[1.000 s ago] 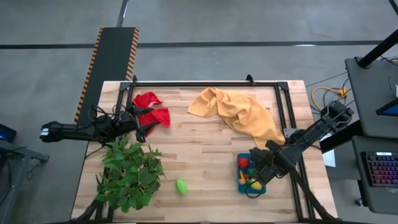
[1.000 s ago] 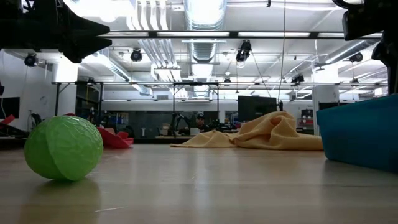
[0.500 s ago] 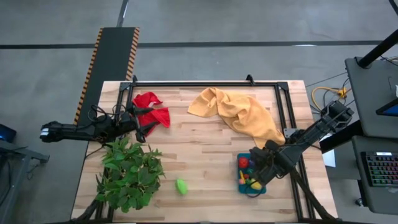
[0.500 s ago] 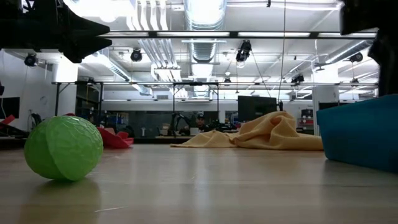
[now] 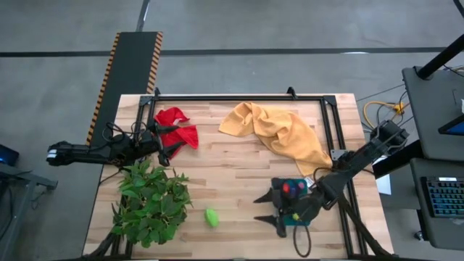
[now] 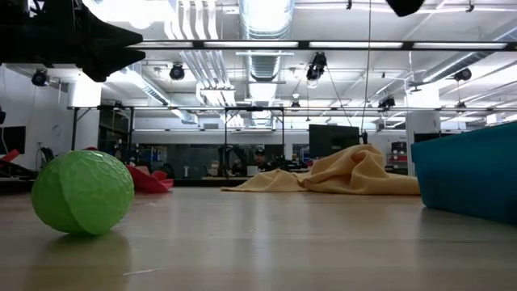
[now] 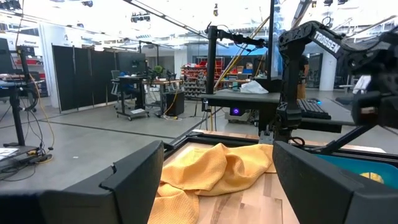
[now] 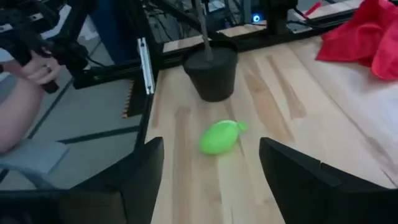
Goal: Pick and placing Produce into tupperware
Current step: Put the green melon into the blue bin
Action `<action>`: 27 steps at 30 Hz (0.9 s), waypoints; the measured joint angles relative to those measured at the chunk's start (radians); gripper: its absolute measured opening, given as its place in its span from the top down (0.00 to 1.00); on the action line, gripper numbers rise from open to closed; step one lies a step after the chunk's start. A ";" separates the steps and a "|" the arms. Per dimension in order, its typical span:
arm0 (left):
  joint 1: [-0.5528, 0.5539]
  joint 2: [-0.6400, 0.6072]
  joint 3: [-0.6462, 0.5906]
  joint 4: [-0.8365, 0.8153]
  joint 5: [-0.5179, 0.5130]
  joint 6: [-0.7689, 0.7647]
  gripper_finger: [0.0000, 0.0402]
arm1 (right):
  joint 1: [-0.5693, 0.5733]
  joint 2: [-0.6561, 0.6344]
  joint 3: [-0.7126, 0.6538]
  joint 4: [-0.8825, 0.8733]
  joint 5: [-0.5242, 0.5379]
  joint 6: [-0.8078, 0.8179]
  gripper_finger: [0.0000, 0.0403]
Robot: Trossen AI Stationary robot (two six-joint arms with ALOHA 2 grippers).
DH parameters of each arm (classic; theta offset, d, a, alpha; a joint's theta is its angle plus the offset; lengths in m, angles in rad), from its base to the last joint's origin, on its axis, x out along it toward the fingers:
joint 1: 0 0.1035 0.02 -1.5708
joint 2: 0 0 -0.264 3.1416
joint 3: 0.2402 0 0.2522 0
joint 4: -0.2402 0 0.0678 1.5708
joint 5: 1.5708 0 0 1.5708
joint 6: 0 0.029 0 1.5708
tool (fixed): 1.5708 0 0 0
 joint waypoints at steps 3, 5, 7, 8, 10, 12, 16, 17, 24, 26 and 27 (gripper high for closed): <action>0.000 0.000 0.000 0.001 0.000 0.000 0.28 | -0.019 0.077 0.042 0.035 0.000 -0.012 0.35; 0.000 0.000 0.000 0.001 0.000 0.000 0.28 | -0.036 0.143 0.081 0.029 0.000 -0.015 0.32; 0.000 0.000 0.000 0.000 0.000 0.000 0.28 | -0.056 0.215 0.139 0.028 -0.002 -0.030 0.28; 0.000 0.000 0.000 0.000 0.000 0.000 0.28 | -0.062 0.251 0.174 0.021 -0.003 -0.045 0.26; 0.000 0.000 0.000 0.000 0.000 0.000 0.28 | -0.078 0.317 0.253 0.013 -0.003 -0.084 0.21; 0.000 0.000 0.000 0.000 0.000 0.000 0.28 | -0.089 0.373 0.335 -0.030 -0.006 -0.127 0.17; 0.000 0.000 0.000 -0.001 0.000 0.000 0.28 | -0.114 0.468 0.508 -0.209 -0.007 -0.130 0.10; 0.000 0.000 0.000 -0.002 0.000 0.000 0.28 | -0.122 0.487 0.549 -0.258 -0.007 -0.115 0.09; 0.000 0.000 0.000 -0.002 0.000 0.000 0.28 | -0.170 0.614 0.759 -0.389 -0.010 -0.016 0.09; 0.000 0.000 0.000 -0.002 0.000 0.000 0.28 | -0.180 0.649 0.804 -0.410 -0.021 0.017 0.09; 0.000 0.000 0.000 -0.003 0.000 0.000 0.28 | -0.185 0.664 0.824 -0.422 -0.043 0.030 0.09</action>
